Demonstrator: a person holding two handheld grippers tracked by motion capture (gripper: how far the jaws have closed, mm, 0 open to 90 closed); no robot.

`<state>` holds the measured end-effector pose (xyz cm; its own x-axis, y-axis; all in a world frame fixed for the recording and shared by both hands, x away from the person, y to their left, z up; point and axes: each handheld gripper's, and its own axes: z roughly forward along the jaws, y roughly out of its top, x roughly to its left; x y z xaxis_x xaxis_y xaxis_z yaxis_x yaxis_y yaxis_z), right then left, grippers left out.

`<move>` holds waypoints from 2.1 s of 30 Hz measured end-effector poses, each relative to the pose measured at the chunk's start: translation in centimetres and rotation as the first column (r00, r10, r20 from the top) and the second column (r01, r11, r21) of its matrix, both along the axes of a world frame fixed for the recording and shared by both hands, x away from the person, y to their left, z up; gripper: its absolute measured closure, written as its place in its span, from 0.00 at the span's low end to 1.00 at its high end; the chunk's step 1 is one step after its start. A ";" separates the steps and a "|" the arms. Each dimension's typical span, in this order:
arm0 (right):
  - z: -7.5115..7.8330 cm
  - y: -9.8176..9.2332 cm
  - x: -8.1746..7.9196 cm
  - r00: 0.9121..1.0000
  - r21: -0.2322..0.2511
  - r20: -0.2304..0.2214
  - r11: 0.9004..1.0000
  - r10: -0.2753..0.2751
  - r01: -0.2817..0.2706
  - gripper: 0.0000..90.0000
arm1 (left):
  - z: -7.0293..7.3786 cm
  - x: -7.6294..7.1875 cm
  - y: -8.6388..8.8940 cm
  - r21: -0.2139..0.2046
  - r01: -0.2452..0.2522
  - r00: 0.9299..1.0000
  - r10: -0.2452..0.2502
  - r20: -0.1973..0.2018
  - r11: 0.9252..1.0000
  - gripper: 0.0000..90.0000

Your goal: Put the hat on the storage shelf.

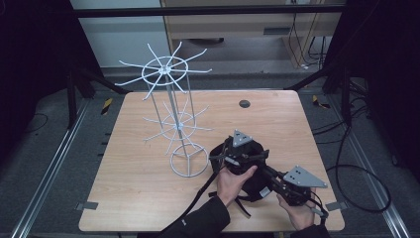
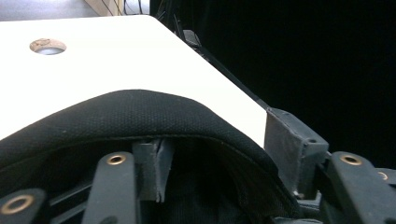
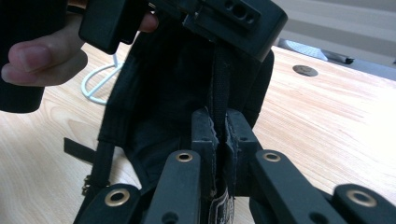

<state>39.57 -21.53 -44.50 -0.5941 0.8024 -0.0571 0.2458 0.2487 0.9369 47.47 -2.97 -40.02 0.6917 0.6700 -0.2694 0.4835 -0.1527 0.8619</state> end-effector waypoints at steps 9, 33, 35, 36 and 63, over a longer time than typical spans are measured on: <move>0.0 -0.3 0.1 1.000 0.043 -0.014 0.999 0.017 -0.017 0.87 | 0.2 -0.1 -0.1 -0.031 0.030 0.999 -0.031 -0.015 0.999 0.73; -0.1 -4.0 1.0 0.999 0.152 -0.034 0.987 -0.041 0.046 0.57 | 2.6 -1.7 3.0 -0.074 0.240 0.967 -0.231 0.111 0.968 0.90; -0.1 -4.0 1.0 0.998 0.156 -0.033 0.987 -0.044 0.049 0.57 | 2.5 -1.9 3.1 -0.068 0.250 0.963 -0.242 0.116 0.966 0.90; -0.1 -4.1 1.1 0.998 0.161 -0.035 0.985 -0.051 0.056 0.58 | 2.3 -2.2 3.3 -0.049 0.270 0.957 -0.262 0.125 0.962 0.90; -2.0 -2.9 5.3 0.992 0.115 -0.098 0.991 0.082 -0.070 0.69 | 2.7 -2.9 4.0 0.023 0.364 0.923 -0.364 0.127 0.931 0.91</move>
<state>44.85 -24.47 -46.51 -0.6516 0.7527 0.0940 0.3261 0.1661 0.9306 44.52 1.06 -37.28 0.9164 0.3653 -0.1638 0.2814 -0.2969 0.9125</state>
